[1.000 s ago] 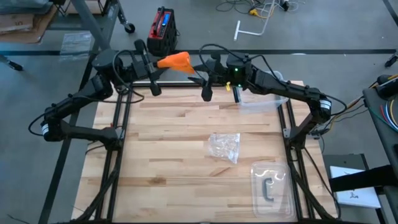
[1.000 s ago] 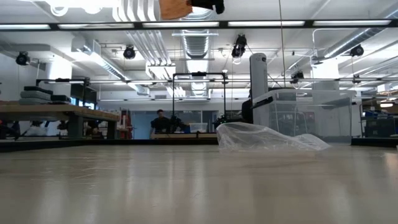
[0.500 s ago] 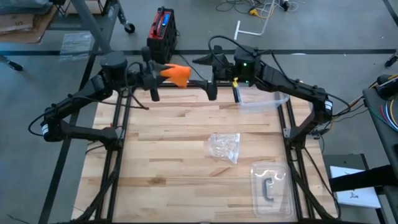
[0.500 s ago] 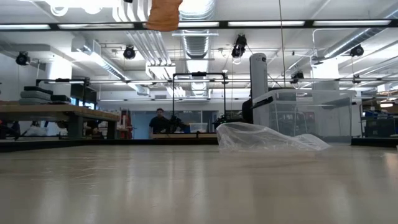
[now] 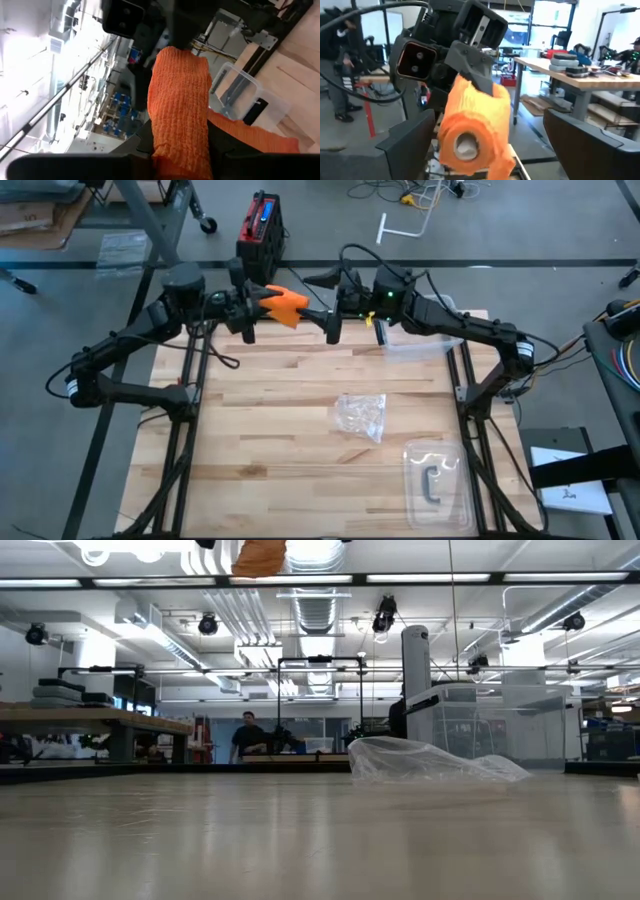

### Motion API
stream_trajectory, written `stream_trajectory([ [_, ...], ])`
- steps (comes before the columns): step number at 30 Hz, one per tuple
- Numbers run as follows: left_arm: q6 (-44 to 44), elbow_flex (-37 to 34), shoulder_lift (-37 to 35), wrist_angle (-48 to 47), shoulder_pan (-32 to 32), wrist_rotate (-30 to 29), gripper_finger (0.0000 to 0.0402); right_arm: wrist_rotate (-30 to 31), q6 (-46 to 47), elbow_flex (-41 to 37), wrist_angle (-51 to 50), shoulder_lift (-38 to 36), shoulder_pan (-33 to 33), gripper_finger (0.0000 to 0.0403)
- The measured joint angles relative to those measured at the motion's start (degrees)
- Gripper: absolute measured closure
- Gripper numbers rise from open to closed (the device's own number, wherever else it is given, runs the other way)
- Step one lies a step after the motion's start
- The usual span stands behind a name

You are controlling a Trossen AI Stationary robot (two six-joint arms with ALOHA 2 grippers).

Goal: Roll bandage
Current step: Roll the orange bandage

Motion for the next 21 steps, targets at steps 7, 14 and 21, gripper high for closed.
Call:
stream_trajectory([
  [7, 3.6, 0.0, 0.0, 0.6, 0.0, 0.0, 0.0322, -0.8, 6.4, -3.4, 6.8, 0.0, 0.0, 0.0052],
  [14, 6.4, -0.1, 0.2, 0.8, 0.0, 0.0, 0.0322, -1.2, 10.6, -3.4, 10.5, 3.3, 0.5, 0.0120],
  [21, 10.1, -0.1, 1.1, 0.7, 0.0, 0.0, 0.0322, -1.8, 10.5, -3.4, 13.1, 4.6, 0.5, 0.0172],
])
